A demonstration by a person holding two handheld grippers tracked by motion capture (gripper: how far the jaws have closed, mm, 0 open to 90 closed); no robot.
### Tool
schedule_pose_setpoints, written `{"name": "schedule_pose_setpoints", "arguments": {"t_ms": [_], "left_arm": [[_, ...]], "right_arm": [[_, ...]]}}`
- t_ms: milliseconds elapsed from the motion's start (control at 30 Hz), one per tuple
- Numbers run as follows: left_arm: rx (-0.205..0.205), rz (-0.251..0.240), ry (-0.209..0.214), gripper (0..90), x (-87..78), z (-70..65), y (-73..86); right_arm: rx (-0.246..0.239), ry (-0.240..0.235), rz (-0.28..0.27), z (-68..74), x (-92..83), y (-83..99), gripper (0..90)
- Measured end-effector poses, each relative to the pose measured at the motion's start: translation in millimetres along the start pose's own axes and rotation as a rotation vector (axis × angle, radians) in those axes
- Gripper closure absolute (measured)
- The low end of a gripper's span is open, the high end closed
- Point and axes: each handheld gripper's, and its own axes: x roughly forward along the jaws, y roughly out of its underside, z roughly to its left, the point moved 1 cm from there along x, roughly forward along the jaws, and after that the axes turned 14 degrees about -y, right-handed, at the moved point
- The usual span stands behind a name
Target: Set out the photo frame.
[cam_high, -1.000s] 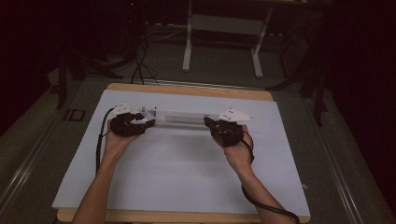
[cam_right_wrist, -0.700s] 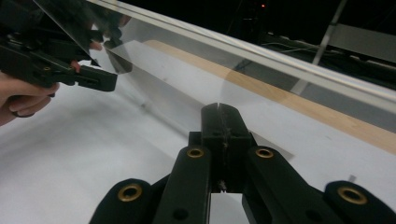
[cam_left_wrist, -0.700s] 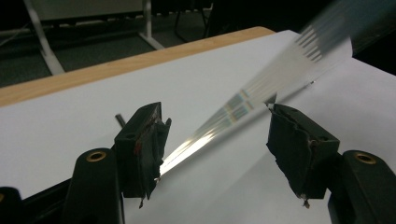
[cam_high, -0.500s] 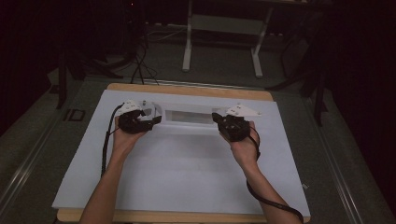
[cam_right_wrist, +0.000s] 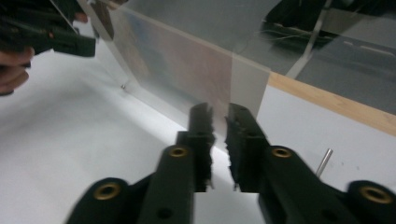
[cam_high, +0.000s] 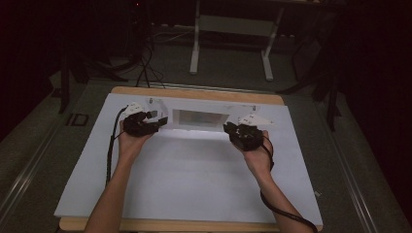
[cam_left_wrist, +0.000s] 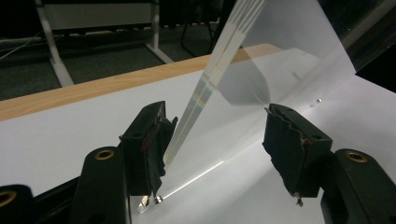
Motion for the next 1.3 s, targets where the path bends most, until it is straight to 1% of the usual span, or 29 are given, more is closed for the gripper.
{"name": "schedule_pose_setpoints", "arguments": {"t_ms": [100, 167, 233, 300, 333, 400, 500, 533, 567, 600, 633, 667, 700, 767, 933, 967, 1000, 1033, 1133, 1167, 1200, 1233, 1267, 1300], "left_arm": [[0.004, 0.003, -0.004, 41.1, 0.2, 0.7, -1.1], [0.005, 0.006, -0.011, 41.3, 0.3, 0.4, -1.7], [0.009, 0.007, -0.021, 41.9, 0.6, 0.5, -2.1], [0.008, 0.010, -0.023, 42.8, 0.7, 1.1, -2.4], [0.008, 0.010, -0.023, 43.0, 0.7, 1.1, -2.4], [0.005, 0.009, -0.024, 43.2, 1.0, 1.5, -2.5], [0.003, 0.009, -0.026, 43.5, 1.3, 1.7, -2.7], [0.003, 0.009, -0.026, 43.6, 1.3, 1.7, -2.7], [0.005, 0.011, -0.028, 43.6, 1.5, 1.9, -3.1], [0.005, 0.011, -0.028, 43.6, 1.5, 1.9, -3.1], [0.004, 0.011, -0.029, 43.7, 1.8, 2.1, -3.4], [0.004, 0.011, -0.029, 43.7, 1.8, 2.1, -3.4], [0.002, 0.011, -0.031, 43.8, 2.0, 2.0, -3.5], [-0.001, 0.009, -0.036, 43.7, 2.4, 1.9, -3.6], [-0.010, 0.003, -0.045, 43.6, 3.9, 1.7, -3.7], [-0.014, 0.001, -0.047, 43.6, 4.5, 1.8, -3.8], [-0.014, 0.001, -0.047, 43.6, 4.5, 1.8, -3.8], [-0.021, -0.001, -0.047, 43.5, 5.1, 1.7, -3.9], [-0.024, 0.000, -0.048, 43.2, 5.3, 1.8, -4.0], [-0.028, -0.003, -0.047, 43.1, 5.7, 2.1, -3.7], [-0.028, -0.003, -0.047, 43.1, 5.7, 2.1, -3.7], [-0.031, -0.007, -0.048, 43.0, 6.2, 2.3, -3.5], [-0.033, -0.008, -0.050, 43.0, 6.5, 2.2, -3.5], [-0.034, -0.010, -0.051, 43.0, 6.6, 2.2, -3.5]], "right_arm": [[-0.004, 0.018, 0.014, -6.0, -1.0, 3.5, 71.3], [0.007, 0.027, 0.018, -11.8, -2.1, 5.9, 68.7], [0.020, 0.023, 0.030, -18.1, -2.7, 8.4, 67.7], [0.017, 0.036, 0.040, -22.6, -3.1, 11.3, 66.5], [0.017, 0.036, 0.040, -22.6, -3.1, 11.3, 66.5], [0.019, 0.056, 0.048, -28.2, -4.3, 14.8, 65.1], [0.043, 0.073, 0.045, -36.6, -6.4, 18.8, 62.1], [0.043, 0.073, 0.045, -36.6, -6.4, 18.8, 62.1], [0.061, 0.081, 0.037, -42.5, -8.3, 21.3, 59.5], [0.061, 0.081, 0.037, -42.5, -8.3, 21.3, 59.5], [0.075, 0.090, 0.033, -48.0, -9.9, 23.6, 57.7], [0.075, 0.090, 0.033, -48.0, -9.9, 23.6, 57.7], [0.088, 0.101, 0.032, -53.7, -11.7, 25.6, 56.8], [0.101, 0.105, 0.024, -57.4, -13.1, 26.8, 56.0], [0.109, 0.124, 0.029, -63.1, -11.8, 29.3, 53.5], [0.108, 0.132, 0.033, -64.6, -9.9, 30.3, 51.0], [0.108, 0.132, 0.033, -64.6, -9.9, 30.3, 51.0], [0.108, 0.144, 0.036, -67.0, -7.6, 30.4, 48.1], [0.111, 0.140, 0.024, -71.0, -5.7, 29.9, 45.6], [0.106, 0.118, 0.006, -74.7, -3.1, 28.8, 42.4], [0.106, 0.118, 0.006, -74.7, -3.1, 28.8, 42.4], [0.090, 0.101, -0.002, -77.5, 0.6, 28.6, 39.9], [0.087, 0.098, -0.004, -78.4, 2.2, 28.6, 39.3], [0.083, 0.085, -0.013, -79.9, 4.1, 28.7, 38.7]]}}
